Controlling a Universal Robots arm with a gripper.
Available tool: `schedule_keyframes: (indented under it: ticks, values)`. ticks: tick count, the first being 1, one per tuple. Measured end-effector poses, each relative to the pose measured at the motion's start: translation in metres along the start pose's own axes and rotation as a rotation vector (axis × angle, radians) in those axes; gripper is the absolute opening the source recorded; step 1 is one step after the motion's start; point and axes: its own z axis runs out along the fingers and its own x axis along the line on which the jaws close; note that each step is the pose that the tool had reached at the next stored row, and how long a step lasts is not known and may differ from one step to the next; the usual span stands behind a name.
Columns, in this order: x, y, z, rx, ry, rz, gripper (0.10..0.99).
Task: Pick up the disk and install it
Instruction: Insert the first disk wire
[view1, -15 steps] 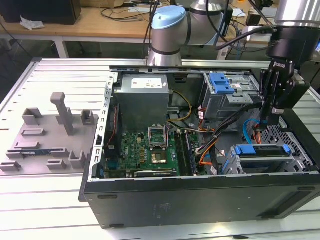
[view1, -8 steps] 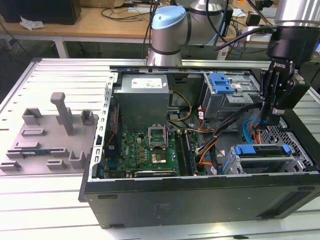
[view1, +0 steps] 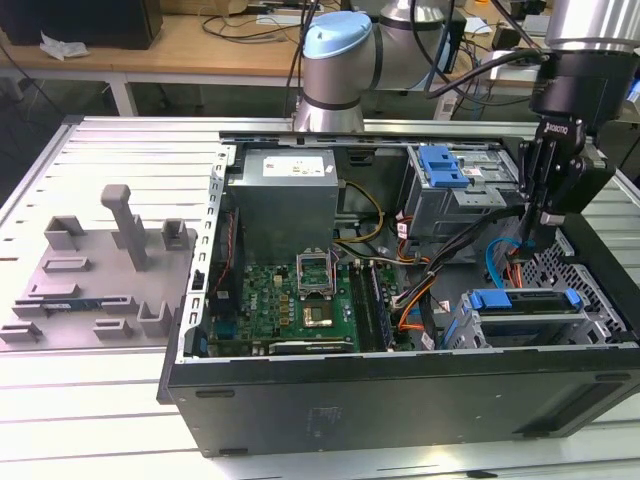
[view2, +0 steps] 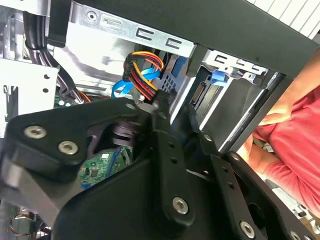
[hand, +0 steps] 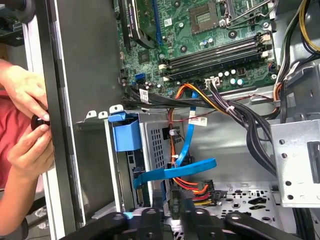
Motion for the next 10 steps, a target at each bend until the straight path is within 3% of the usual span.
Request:
schedule_keyframes:
  ticks: [1, 10]
  values:
    - [-0.0002, 0.0000, 0.0001, 0.001, 0.0001, 0.000, 0.263]
    - [-0.0025, -0.0007, 0.0016, 0.010, 0.0021, 0.005, 0.263]
